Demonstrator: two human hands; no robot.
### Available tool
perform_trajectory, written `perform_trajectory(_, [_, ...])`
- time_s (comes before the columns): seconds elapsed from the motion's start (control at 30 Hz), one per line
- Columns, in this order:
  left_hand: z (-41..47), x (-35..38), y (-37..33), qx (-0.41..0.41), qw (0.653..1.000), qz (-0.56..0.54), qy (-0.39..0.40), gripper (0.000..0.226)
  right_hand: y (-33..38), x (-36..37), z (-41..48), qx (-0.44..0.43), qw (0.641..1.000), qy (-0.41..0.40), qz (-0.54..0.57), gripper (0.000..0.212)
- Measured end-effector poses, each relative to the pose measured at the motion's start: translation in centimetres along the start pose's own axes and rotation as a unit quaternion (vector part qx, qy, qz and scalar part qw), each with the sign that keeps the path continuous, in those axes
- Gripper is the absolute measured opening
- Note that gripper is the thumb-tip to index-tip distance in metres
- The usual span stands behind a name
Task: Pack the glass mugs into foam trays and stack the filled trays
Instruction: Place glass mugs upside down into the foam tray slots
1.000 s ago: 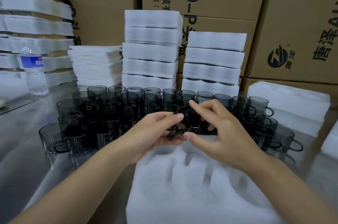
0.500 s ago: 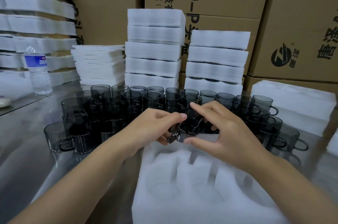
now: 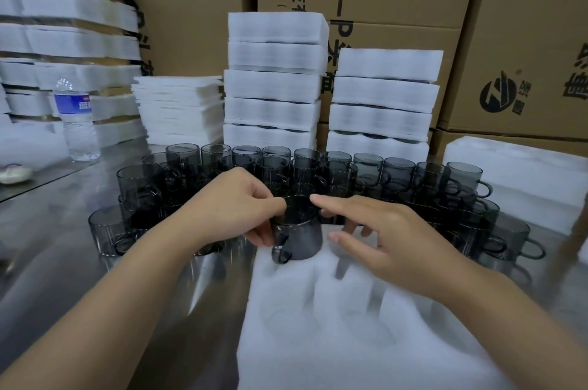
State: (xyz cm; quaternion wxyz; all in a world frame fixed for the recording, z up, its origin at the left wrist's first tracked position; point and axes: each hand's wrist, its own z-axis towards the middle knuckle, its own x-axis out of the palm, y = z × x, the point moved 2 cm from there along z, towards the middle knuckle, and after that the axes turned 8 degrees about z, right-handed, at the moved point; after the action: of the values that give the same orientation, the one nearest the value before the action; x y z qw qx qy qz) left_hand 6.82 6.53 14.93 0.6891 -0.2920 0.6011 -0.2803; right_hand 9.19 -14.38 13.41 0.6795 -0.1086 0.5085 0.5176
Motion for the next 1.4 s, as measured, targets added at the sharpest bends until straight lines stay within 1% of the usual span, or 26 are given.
perform_trajectory(0.1, [0.0, -0.1, 0.1, 0.008, 0.999, 0.030, -0.020, 0.027, -0.1, 0.1, -0.1, 0.014, 0.999, 0.030, -0.006, 0.050])
perform_trajectory(0.2, [0.1, 0.1, 0.4, 0.014, 0.999, 0.030, -0.009, 0.026, -0.2, 0.0, -0.2, 0.026, 0.999, 0.041, -0.005, 0.048])
perform_trajectory(0.33, [0.4, 0.3, 0.7, 0.053, 0.998, 0.016, -0.011, 0.016, -0.1, 0.3, -0.2, 0.025, 0.997, 0.067, -0.034, 0.041])
perform_trajectory(0.43, [0.7, 0.4, 0.8, 0.074, 0.997, 0.015, -0.012, 0.016, -0.1, 0.3, -0.1, 0.032, 0.996, 0.070, -0.034, 0.037])
perform_trajectory(0.5, [0.9, 0.6, 0.9, 0.094, 0.995, 0.038, -0.013, 0.016, -0.1, 0.3, -0.1, 0.035, 0.996, 0.073, -0.033, 0.036])
perform_trajectory(0.6, [0.9, 1.0, 1.0, 0.142, 0.985, 0.082, -0.055, 0.020, -0.1, 0.3, -0.1, 0.041, 0.996, 0.077, -0.033, 0.033])
perform_trajectory(0.67, [0.8, 1.3, 1.1, 0.172, 0.975, 0.117, -0.076, 0.017, -0.2, 0.3, -0.1, 0.047, 0.995, 0.079, -0.033, 0.029])
perform_trajectory(0.73, [0.8, 1.6, 1.2, 0.185, 0.963, 0.176, -0.090, 0.012, -0.3, 0.4, -0.1, 0.050, 0.995, 0.081, -0.030, 0.026])
perform_trajectory(0.77, [0.9, 1.6, 1.2, 0.186, 0.953, 0.211, -0.109, 0.010, -0.3, 0.4, -0.1, 0.051, 0.995, 0.082, -0.029, 0.025])
perform_trajectory(0.83, [0.9, 1.4, 1.3, 0.178, 0.931, 0.265, -0.179, 0.011, -0.3, 0.4, -0.1, 0.054, 0.995, 0.082, -0.024, 0.024])
perform_trajectory(0.93, [1.0, 0.6, 1.7, 0.156, 0.892, 0.306, -0.294, 0.024, -0.4, 0.5, -0.1, 0.060, 0.995, 0.081, -0.014, 0.024])
perform_trajectory(1.0, [1.2, 0.1, 2.1, 0.124, 0.875, 0.332, -0.330, 0.034, -0.5, 0.5, -0.1, 0.063, 0.995, 0.082, -0.010, 0.024])
perform_trajectory(1.07, [1.6, -0.5, 2.7, 0.069, 0.865, 0.370, -0.333, 0.043, -0.5, 0.5, -0.1, 0.064, 0.995, 0.082, -0.003, 0.024])
perform_trajectory(1.13, [1.8, -1.1, 3.3, 0.012, 0.858, 0.400, -0.321, 0.050, -0.5, 0.5, -0.1, 0.066, 0.994, 0.082, 0.000, 0.023])
perform_trajectory(1.2, [2.0, -1.4, 3.8, -0.027, 0.856, 0.417, -0.304, 0.054, -0.5, 0.5, -0.1, 0.066, 0.994, 0.082, 0.000, 0.023])
perform_trajectory(1.27, [2.2, -1.5, 4.3, -0.046, 0.858, 0.425, -0.285, 0.054, -0.5, 0.5, -0.1, 0.065, 0.995, 0.081, -0.001, 0.023])
perform_trajectory(1.4, [2.6, -1.1, 5.2, -0.047, 0.858, 0.440, -0.260, 0.042, -0.5, 0.6, -0.1, 0.065, 0.995, 0.079, 0.001, 0.022])
